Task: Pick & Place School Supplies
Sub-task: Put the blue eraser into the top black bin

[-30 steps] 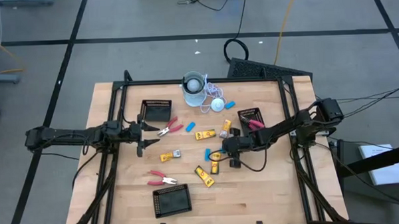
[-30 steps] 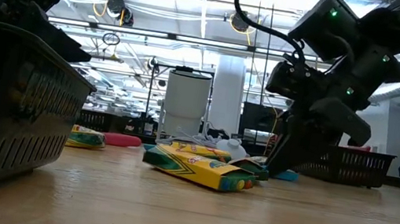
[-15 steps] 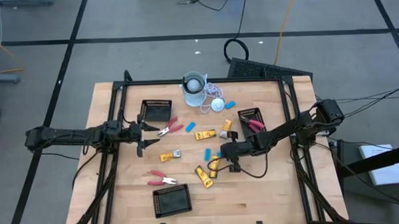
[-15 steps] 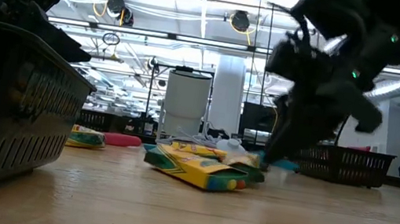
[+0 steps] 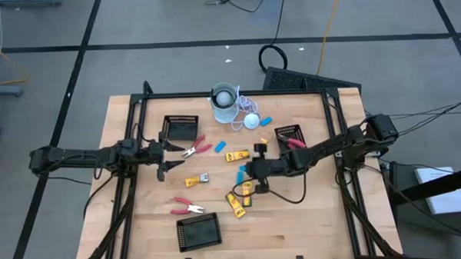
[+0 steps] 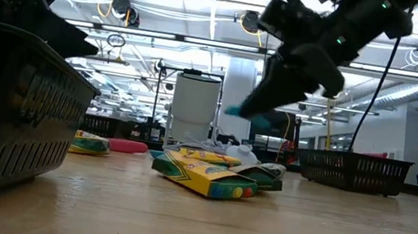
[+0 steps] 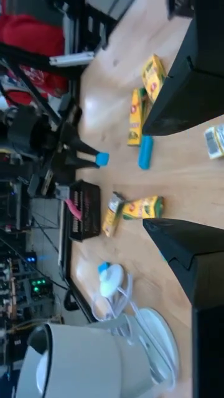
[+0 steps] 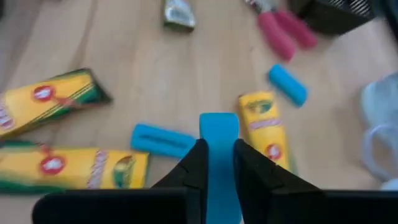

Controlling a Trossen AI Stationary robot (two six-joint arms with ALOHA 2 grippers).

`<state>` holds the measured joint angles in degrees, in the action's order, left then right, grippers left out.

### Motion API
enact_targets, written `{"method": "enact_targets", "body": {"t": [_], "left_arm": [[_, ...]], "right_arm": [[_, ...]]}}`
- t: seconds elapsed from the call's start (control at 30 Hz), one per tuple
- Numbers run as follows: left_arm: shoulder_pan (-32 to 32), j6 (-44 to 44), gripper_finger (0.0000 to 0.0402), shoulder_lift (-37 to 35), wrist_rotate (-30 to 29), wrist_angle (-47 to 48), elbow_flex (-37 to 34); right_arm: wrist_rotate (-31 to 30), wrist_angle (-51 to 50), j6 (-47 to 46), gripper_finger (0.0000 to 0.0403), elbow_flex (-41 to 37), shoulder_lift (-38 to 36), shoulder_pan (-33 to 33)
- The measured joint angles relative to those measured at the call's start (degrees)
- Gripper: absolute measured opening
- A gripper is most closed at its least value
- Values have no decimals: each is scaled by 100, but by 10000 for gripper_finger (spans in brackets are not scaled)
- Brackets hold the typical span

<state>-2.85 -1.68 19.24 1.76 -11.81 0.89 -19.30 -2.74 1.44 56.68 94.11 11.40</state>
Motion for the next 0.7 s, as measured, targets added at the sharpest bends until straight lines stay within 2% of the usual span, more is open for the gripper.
{"method": "enact_targets", "body": {"t": [0.13,0.3,0.47,0.7], "left_arm": [[31,-110,230,146,15,-290,4],[227,-189,230,771,-20,-1217,4],[440,-187,230,1805,-50,-2447,4],[580,-203,230,3661,-76,-4415,152]], "right_arm": [[-2,495,433,40,148,2,-136],[313,1061,780,40,206,57,-395],[454,1396,907,40,206,55,-585],[756,2057,1066,40,204,55,-645]]}}
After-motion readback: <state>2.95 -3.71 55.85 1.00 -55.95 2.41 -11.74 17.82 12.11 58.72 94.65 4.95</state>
